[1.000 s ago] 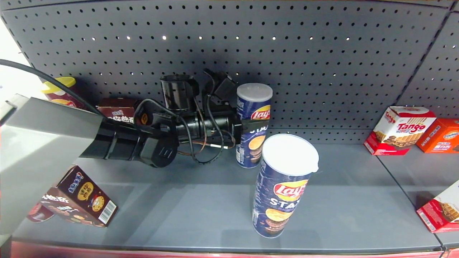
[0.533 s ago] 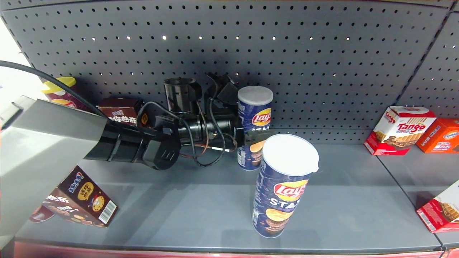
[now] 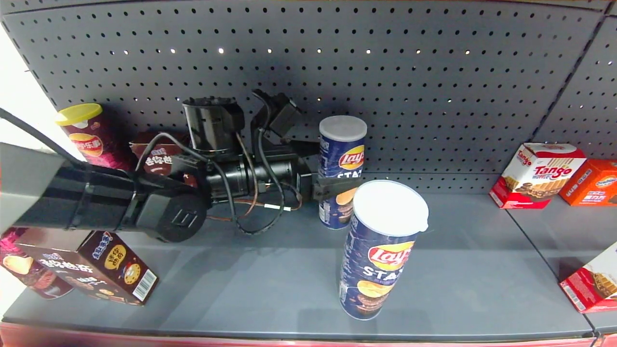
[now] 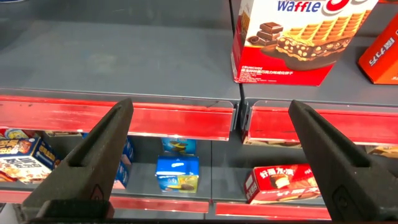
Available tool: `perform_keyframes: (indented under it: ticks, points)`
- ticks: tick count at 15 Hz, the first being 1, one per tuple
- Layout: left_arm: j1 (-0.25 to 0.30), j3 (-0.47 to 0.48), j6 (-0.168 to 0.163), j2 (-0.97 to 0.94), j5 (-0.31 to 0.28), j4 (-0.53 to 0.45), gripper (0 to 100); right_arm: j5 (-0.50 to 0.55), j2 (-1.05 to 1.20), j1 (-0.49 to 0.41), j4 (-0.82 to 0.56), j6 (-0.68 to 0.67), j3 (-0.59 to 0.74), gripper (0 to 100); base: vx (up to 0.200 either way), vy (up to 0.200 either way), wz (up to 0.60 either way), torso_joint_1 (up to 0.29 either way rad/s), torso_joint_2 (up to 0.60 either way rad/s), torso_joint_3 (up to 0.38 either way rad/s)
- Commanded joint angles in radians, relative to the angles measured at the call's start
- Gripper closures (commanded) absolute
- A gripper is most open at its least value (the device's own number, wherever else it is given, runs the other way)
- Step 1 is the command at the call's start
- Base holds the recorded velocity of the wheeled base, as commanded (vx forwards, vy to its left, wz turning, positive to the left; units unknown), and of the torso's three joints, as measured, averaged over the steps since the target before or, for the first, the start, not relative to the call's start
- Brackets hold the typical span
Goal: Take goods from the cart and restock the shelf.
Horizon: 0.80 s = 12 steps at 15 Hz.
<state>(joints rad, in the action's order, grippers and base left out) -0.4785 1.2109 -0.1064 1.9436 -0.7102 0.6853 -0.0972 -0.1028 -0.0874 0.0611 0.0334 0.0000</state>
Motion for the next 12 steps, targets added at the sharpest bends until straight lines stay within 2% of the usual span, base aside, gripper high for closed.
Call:
perform_keyframes:
  ticks: [1,2,3,6,8,10,12]
  points:
    - [-0.002,-0.108,-0.015,-0.13,0.049,0.0,0,0.001,-0.002,0.0,0.0,0.0,0.0,0,0.0,0.0,0.0,0.0,0.0,0.0]
    - [-0.003,-0.128,-0.027,-0.146,0.074,0.0,0,-0.001,-0.002,0.0,0.0,0.0,0.0,0,0.0,0.0,0.0,0.0,0.0,0.0]
    - [-0.008,-0.191,-0.055,-0.18,0.14,-0.001,0,0.001,-0.002,0.0,0.0,0.0,0.0,0,0.0,0.0,0.0,0.0,0.0,0.0]
    - [-0.017,-0.271,-0.062,-0.224,0.196,-0.001,0,-0.001,-0.002,0.0,0.0,0.0,0.0,0,0.0,0.0,0.0,0.0,0.0,0.0]
    - [-0.012,-0.278,-0.073,-0.224,0.219,-0.006,0,0.001,-0.002,0.0,0.0,0.0,0.0,0,0.0,0.0,0.0,0.0,0.0,0.0]
    - [-0.011,-0.281,-0.108,-0.219,0.262,-0.007,0,-0.001,-0.002,0.0,0.0,0.0,0.0,0,0.0,0.0,0.0,0.0,0.0,0.0]
    - [-0.011,-0.274,-0.125,-0.195,0.285,-0.009,0,0.001,-0.002,0.0,0.0,0.0,0.0,0,0.0,0.0,0.0,0.0,0.0,0.0]
